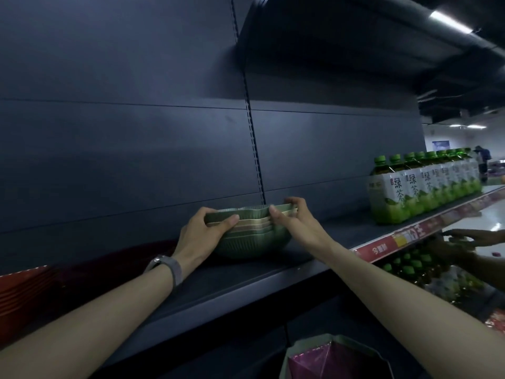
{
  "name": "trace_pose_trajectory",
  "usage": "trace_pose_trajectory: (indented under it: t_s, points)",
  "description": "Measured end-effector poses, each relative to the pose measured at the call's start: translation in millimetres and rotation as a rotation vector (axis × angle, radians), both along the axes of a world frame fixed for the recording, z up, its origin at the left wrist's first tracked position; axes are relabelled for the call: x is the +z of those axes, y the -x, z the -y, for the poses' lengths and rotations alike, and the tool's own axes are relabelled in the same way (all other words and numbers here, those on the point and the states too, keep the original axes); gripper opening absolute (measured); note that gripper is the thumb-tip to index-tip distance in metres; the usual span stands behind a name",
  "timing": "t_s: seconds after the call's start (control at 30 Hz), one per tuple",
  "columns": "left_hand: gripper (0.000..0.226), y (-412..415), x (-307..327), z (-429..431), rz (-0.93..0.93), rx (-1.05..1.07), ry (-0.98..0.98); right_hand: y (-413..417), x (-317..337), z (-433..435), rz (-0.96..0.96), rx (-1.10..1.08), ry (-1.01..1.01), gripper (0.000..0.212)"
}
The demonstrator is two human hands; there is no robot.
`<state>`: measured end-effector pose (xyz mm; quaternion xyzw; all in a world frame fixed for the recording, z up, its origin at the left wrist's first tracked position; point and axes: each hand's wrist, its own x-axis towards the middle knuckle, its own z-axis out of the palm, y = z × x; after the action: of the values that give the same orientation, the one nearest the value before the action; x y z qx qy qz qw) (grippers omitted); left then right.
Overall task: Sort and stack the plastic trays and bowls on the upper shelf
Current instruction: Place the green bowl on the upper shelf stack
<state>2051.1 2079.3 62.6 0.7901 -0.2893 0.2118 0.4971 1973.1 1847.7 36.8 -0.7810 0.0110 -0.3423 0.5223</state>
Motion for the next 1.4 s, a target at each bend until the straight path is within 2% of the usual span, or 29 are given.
trace_pose_trajectory:
  t_s: [0.2, 0.4, 0.63, 0.83, 0.93, 1.03, 1.13, 1.27, 1.4]
  points:
    - [0.054, 0.6, -1.2, -0.9, 0.017, 0.032, 0.024, 3.7, 0.9, -12.6, 0.023, -0.055, 0.091, 0.059]
    - [0.048, -4.3, 0.1, -6.1, -0.015, 0.062, 0.001, 6.3, -2.8, -14.7, 0.039, -0.096, 0.113, 0.055]
    - [0.055, 1.0, -0.3, -7.0, -0.022, 0.061, 0.0, 8.9, -2.1, -15.2, 0.022, -0.103, 0.122, 0.057]
    - [0.063, 11.1, -1.6, -10.7, -0.027, 0.059, 0.009, 19.1, -4.0, -18.5, 0.004, -0.106, 0.137, 0.072]
    - [0.067, 20.9, -2.1, -12.9, -0.033, 0.059, 0.036, 31.9, -6.4, -21.7, 0.013, -0.113, 0.13, 0.073]
    - [0.067, 36.9, -4.1, -12.9, -0.013, 0.062, 0.054, 46.3, -8.0, -26.1, 0.033, -0.134, 0.136, 0.068]
    - [0.055, 61.0, -8.0, -9.5, 0.06, 0.045, 0.046, 58.4, -11.3, -30.2, 0.028, -0.178, 0.138, 0.06]
    - [0.037, 87.8, -19.6, 4.3, 0.145, -0.032, 0.059, 77.7, -23.3, -32.5, 0.087, -0.204, 0.15, 0.04]
    - [0.031, 106.2, -42.8, 24.7, 0.168, -0.162, 0.071, 97.9, -41.4, -33.4, 0.205, -0.218, 0.152, 0.018]
